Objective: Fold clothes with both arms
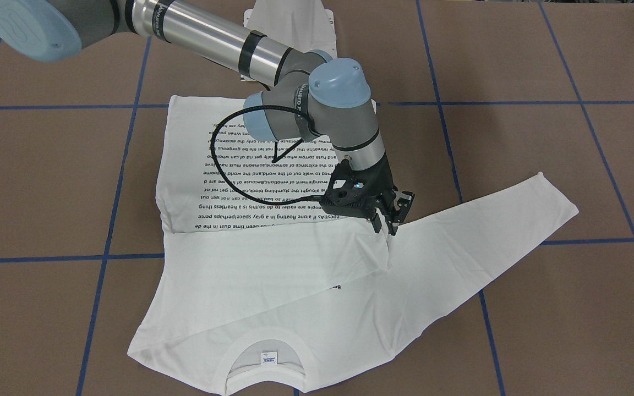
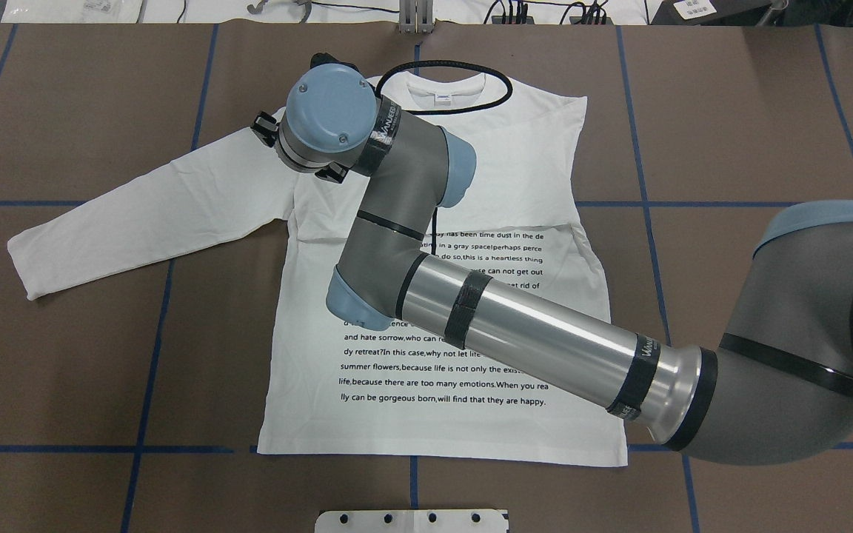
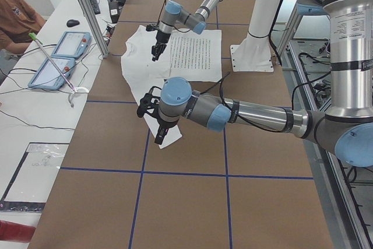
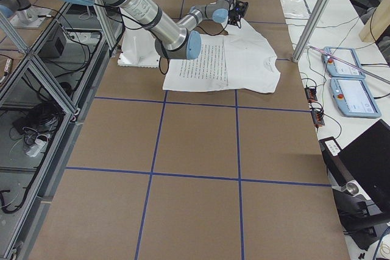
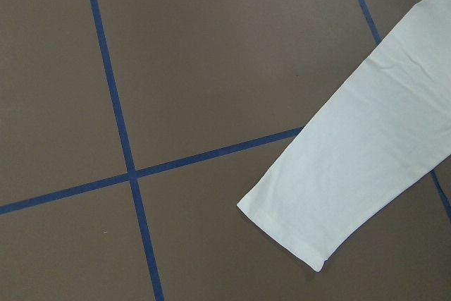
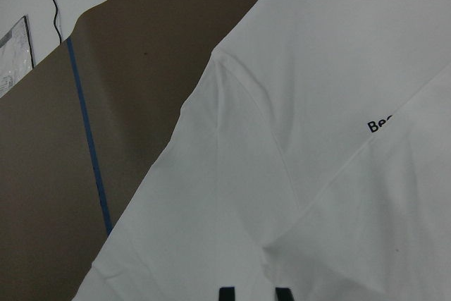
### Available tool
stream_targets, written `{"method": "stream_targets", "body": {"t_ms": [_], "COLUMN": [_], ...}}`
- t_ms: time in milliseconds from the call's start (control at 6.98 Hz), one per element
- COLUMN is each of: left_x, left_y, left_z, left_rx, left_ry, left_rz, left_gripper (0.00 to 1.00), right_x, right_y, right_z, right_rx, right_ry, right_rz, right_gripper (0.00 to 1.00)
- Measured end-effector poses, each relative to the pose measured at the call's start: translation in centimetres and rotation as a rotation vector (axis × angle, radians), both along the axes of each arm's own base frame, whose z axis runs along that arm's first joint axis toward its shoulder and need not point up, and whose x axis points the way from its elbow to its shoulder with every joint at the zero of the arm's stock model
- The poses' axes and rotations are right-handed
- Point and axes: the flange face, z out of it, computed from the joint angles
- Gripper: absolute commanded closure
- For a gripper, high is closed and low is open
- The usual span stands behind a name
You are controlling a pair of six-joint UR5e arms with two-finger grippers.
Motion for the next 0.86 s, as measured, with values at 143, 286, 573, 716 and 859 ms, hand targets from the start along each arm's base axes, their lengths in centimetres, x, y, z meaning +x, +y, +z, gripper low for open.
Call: {"method": "stream_targets", "body": {"t_ms": [143, 286, 573, 716, 859], "left_x": [0.2, 1.2, 5.2, 7.5, 10.7], "left_y": [0.0, -0.3, -1.5, -3.2, -4.6], "left_z": [0.3, 1.0, 3.8, 5.0, 5.9], "left_rx": [-0.009, -0.047, -0.178, -0.248, -0.305], "left_ry": [0.001, 0.008, 0.031, 0.054, 0.072], "left_rz": [0.003, 0.007, 0.011, 0.005, 0.01], "left_gripper": [0.09, 0.1, 0.15, 0.18, 0.21], "right_x": [0.0, 0.2, 3.0, 5.3, 7.8], "right_y": [0.0, 0.0, 0.3, 0.2, 0.1], "right_z": [-0.3, -0.6, 1.6, 3.5, 5.4], "right_rx": [0.001, -0.007, -0.019, -0.024, -0.036], "right_ry": [-0.005, -0.017, -0.048, -0.061, -0.071], "right_rz": [0.006, 0.013, 0.03, 0.024, 0.005], "right_gripper": [0.01, 0.01, 0.01, 0.01, 0.01]}}
